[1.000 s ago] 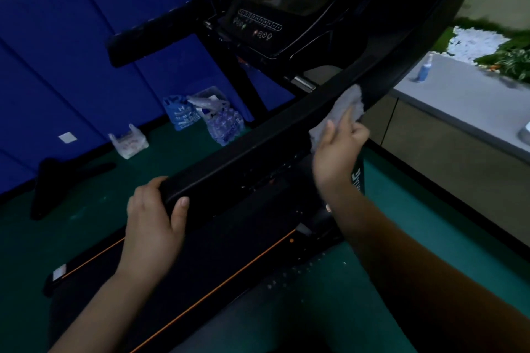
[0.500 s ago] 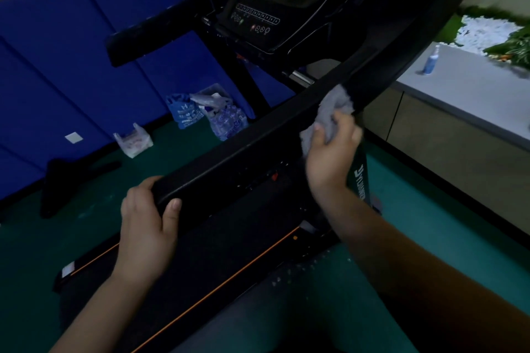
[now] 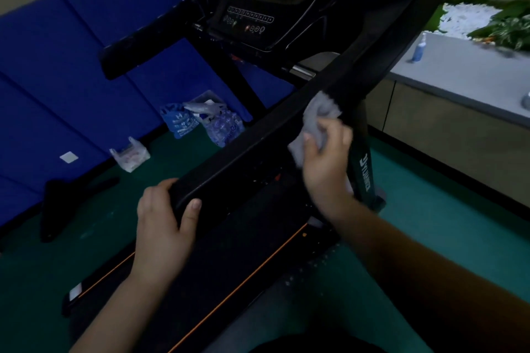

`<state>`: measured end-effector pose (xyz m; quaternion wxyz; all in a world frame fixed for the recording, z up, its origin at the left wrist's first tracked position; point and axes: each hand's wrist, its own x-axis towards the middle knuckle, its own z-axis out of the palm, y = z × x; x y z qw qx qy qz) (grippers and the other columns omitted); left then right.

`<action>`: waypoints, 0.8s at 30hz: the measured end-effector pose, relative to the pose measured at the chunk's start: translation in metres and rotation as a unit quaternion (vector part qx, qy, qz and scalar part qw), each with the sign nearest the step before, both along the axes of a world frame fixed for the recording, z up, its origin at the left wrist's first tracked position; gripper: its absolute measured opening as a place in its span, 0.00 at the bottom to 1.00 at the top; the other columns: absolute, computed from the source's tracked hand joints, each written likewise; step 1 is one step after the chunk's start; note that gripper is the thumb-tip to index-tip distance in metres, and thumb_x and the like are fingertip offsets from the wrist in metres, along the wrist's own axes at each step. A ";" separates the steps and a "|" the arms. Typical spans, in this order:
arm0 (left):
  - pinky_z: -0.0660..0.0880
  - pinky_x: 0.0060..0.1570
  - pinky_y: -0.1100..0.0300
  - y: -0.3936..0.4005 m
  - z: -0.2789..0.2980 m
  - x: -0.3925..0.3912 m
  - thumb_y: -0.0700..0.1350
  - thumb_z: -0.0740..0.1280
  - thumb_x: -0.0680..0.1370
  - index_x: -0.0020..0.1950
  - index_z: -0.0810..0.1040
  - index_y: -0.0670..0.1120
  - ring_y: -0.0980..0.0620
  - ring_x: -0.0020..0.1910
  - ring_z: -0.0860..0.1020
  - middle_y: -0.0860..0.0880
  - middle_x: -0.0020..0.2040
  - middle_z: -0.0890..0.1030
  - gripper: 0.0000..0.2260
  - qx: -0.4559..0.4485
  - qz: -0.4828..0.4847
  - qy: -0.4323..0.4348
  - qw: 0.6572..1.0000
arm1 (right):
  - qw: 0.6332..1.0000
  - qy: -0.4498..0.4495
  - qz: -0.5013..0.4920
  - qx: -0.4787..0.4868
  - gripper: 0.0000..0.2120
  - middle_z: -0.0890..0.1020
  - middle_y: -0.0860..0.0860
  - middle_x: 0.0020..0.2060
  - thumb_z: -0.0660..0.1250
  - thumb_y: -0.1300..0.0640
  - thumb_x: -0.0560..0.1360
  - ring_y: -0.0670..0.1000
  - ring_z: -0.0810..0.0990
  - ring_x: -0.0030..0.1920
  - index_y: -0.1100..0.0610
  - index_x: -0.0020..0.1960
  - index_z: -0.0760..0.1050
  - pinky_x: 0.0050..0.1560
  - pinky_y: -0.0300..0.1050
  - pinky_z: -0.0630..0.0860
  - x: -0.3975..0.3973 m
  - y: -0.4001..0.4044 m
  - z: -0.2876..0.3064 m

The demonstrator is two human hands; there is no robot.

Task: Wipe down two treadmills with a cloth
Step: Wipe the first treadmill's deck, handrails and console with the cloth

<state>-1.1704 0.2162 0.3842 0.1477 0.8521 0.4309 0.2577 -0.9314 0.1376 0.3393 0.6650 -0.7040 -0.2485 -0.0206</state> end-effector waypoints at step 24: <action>0.66 0.57 0.56 0.027 -0.005 -0.025 0.50 0.66 0.75 0.69 0.66 0.48 0.53 0.55 0.67 0.50 0.53 0.69 0.23 0.019 -0.156 -0.002 0.988 | 0.988 0.129 -0.082 0.005 0.20 0.66 0.52 0.60 0.59 0.56 0.80 0.39 0.66 0.52 0.57 0.71 0.66 0.50 0.15 0.57 -0.098 0.025 -0.006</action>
